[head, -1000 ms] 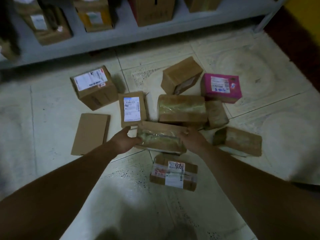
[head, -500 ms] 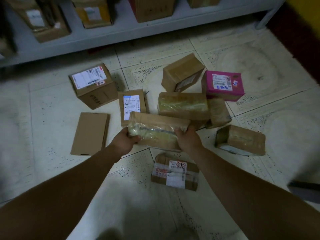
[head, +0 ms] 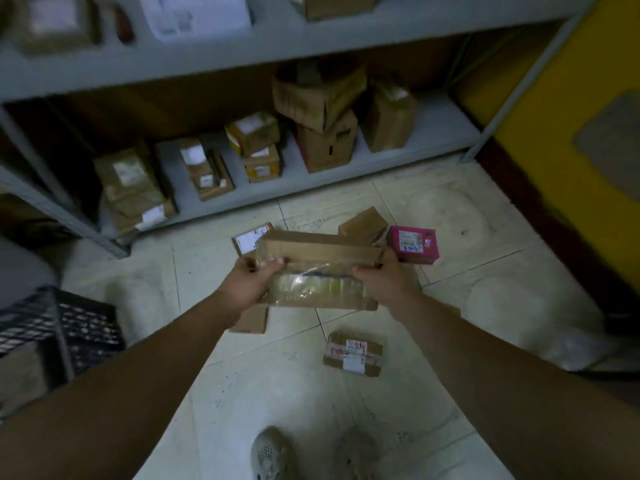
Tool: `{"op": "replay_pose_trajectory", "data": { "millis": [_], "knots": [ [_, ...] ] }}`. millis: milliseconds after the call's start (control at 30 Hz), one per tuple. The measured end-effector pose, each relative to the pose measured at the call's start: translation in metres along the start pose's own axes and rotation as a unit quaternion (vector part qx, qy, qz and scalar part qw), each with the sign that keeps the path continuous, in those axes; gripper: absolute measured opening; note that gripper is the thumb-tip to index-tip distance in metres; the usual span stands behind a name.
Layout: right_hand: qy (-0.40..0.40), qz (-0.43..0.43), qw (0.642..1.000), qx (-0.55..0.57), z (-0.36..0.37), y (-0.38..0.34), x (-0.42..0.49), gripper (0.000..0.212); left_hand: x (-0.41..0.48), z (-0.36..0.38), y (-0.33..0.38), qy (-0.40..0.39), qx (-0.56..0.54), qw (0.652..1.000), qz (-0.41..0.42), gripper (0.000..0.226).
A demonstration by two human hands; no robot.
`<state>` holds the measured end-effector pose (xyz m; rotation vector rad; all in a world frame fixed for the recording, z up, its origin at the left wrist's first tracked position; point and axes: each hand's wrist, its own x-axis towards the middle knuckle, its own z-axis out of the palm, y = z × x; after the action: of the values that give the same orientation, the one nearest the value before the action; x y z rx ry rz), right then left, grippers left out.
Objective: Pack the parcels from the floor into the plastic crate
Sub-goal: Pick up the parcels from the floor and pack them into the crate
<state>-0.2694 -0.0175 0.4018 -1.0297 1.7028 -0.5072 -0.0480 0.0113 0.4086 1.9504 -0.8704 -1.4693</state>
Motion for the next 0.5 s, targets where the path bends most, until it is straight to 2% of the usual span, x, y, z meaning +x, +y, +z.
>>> {"op": "replay_pose_trajectory", "data": {
  "millis": [67,133,167,267,333,400,500],
  "knots": [
    [-0.007,-0.005,0.999,0.037,-0.012,-0.03,-0.032,0.057,-0.026,-0.019,0.025,0.024,-0.034,0.999,-0.026,0.057],
    [0.001,-0.006,0.999,0.039,-0.022,-0.056,-0.062,0.057,-0.052,-0.037,0.042,0.06,-0.036,0.997,-0.038,0.076],
    [0.008,-0.014,1.0,0.026,-0.024,-0.064,-0.074,0.053,-0.066,-0.044,0.047,0.07,-0.039,0.996,-0.034,0.075],
    [0.032,-0.05,0.998,0.009,-0.03,-0.081,-0.105,0.043,-0.108,-0.058,0.056,0.062,-0.078,0.995,-0.017,0.053],
    [0.018,-0.063,0.998,0.004,-0.031,-0.089,-0.127,0.057,-0.141,-0.067,0.058,0.049,-0.095,0.994,0.0,0.043],
    [-0.024,-0.072,0.997,-0.011,-0.028,-0.097,-0.148,0.077,-0.17,-0.078,0.058,0.057,-0.099,0.993,0.037,0.049],
    [-0.044,-0.097,0.994,-0.016,-0.021,-0.116,-0.187,0.08,-0.212,-0.103,0.058,0.084,-0.117,0.985,0.091,0.059]
  ]
}}
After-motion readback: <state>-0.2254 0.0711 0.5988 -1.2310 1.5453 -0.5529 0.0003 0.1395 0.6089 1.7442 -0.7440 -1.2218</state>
